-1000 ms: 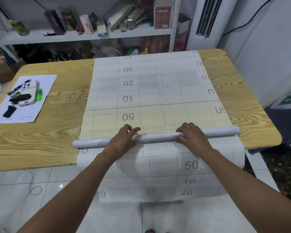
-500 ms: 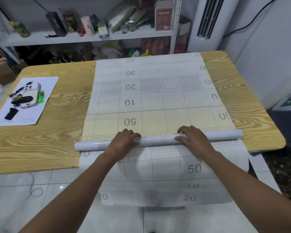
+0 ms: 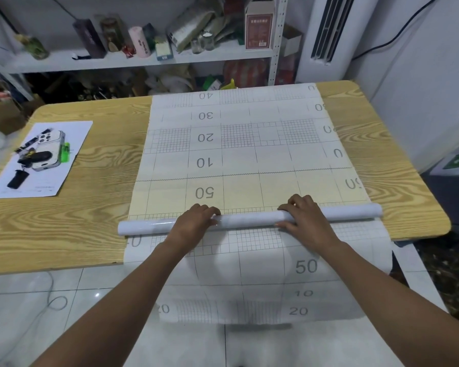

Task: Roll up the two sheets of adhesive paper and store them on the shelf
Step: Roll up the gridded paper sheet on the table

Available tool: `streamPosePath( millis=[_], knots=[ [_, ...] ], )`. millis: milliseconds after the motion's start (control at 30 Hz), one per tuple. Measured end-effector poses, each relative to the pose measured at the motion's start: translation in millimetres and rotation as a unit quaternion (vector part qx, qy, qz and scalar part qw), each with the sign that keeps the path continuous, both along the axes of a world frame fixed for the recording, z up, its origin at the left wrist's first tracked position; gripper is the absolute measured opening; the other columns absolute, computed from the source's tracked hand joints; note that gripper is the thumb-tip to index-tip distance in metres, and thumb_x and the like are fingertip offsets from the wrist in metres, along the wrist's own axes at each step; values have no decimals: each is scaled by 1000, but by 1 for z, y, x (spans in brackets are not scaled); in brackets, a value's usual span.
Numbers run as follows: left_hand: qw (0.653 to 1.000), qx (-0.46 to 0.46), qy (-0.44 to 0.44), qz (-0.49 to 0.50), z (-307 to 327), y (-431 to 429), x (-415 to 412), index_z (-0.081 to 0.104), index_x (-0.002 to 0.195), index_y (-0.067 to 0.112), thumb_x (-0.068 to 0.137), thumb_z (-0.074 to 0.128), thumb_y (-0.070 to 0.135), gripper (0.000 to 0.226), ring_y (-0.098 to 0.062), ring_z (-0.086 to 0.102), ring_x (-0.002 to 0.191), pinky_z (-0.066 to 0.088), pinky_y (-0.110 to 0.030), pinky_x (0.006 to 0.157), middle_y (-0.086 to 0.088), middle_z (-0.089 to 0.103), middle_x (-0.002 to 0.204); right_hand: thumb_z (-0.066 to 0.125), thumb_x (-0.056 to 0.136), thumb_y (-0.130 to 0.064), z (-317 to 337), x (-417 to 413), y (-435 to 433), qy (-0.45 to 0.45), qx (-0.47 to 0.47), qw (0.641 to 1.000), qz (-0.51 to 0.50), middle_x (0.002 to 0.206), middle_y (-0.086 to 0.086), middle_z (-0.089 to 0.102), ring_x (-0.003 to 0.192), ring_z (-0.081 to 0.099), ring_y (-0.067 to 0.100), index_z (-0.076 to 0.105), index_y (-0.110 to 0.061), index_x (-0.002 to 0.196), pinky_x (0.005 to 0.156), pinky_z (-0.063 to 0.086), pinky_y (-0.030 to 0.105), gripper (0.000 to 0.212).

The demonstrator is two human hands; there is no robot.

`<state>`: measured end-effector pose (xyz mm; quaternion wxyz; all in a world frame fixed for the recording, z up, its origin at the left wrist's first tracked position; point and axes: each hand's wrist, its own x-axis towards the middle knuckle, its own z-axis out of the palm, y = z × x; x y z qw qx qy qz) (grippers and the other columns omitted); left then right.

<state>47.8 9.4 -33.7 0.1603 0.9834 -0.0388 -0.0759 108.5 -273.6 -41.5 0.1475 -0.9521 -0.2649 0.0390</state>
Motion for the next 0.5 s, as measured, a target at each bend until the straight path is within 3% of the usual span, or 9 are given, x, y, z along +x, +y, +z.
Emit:
streamPosePath(
  millis=[100,200,333,433,500],
  knots=[
    [1000,-6,5,5,1,0,-2,55,119,21,97,42,27,27,-17,45,99,29,-25,64,0,58,104,63,84,-44,0,2,-1,43,27,999,-11,112,-4,52,101,42,16,55,-21,121,80,33,25,45],
    [1000,-15,1,-7,1,0,-3,54,120,18,97,40,22,28,-17,45,102,31,-25,66,-1,55,108,65,81,-48,-1,4,-3,78,59,994,-50,105,-6,53,93,45,11,51,-28,112,70,34,25,40],
    [999,-45,-23,-10,-8,2,-7,56,120,12,97,43,25,30,-18,44,105,39,-27,71,-5,49,113,62,85,-46,-2,7,-3,65,45,996,-28,104,-6,58,94,45,12,57,-20,107,72,37,27,34],
    [996,-84,-29,-5,-16,4,-9,57,121,13,88,57,35,40,-19,49,98,46,-32,77,-5,50,109,58,87,-46,0,6,-3,65,45,997,-26,105,-6,58,95,46,13,60,-18,108,75,36,27,36],
    [993,-114,-8,-7,-18,6,-9,54,124,19,78,70,38,52,-14,47,95,41,-27,79,1,50,106,56,88,-47,-1,5,-4,69,40,996,-25,105,-6,59,96,46,14,60,-18,109,75,36,27,35]
  ],
)
